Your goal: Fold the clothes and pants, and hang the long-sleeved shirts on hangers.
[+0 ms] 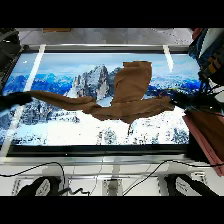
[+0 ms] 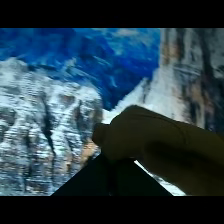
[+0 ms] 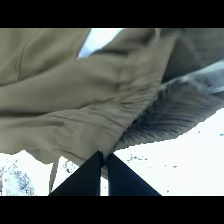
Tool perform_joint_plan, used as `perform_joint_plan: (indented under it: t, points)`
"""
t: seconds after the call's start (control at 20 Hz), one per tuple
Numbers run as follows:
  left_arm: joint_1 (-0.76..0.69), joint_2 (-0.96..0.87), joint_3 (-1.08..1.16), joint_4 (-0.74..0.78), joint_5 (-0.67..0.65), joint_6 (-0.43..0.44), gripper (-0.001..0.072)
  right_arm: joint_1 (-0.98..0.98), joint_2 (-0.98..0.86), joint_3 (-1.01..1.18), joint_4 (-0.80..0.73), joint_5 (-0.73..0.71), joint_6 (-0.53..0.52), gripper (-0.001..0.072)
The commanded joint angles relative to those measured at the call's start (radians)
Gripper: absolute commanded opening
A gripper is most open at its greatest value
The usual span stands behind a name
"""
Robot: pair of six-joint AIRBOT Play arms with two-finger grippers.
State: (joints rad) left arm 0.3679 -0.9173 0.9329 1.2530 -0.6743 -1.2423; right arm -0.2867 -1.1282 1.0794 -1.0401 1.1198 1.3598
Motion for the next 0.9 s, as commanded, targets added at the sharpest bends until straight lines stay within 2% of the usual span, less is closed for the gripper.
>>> perform_joint_plan:
  t: [0.0,0.2,0.4,0.5,0.65,0.75,0.85]
  points:
    - [0.146,-0.026,0.051,0.050,-0.021,-0.007,0.0014,0.000,0.001,0.092,-0.074,0.103,0.018,0.0031]
    - [0.170,-0.076,0.051,0.298,-0.043,-0.007,0.0012,0.000,0.001,0.091,-0.238,0.195,0.012,0.0032]
    - [0.170,-0.087,0.051,0.373,0.042,-0.007,0.0012,0.000,0.001,0.092,-0.328,0.163,0.012,0.0032]
    - [0.170,-0.086,0.054,0.441,0.110,-0.007,0.0012,0.000,0.001,0.098,-0.328,0.136,0.012,0.0032]
    - [0.170,-0.091,0.078,0.452,0.153,-0.015,0.0011,0.000,0.001,0.132,-0.326,0.102,0.012,0.0032]
    - [0.170,-0.103,0.080,0.453,0.114,-0.034,0.0011,0.000,0.001,0.154,-0.326,0.097,0.012,0.0032]
    - [0.170,-0.138,0.080,0.459,0.014,-0.033,0.0012,0.000,0.000,0.154,-0.327,0.117,0.012,0.0032]
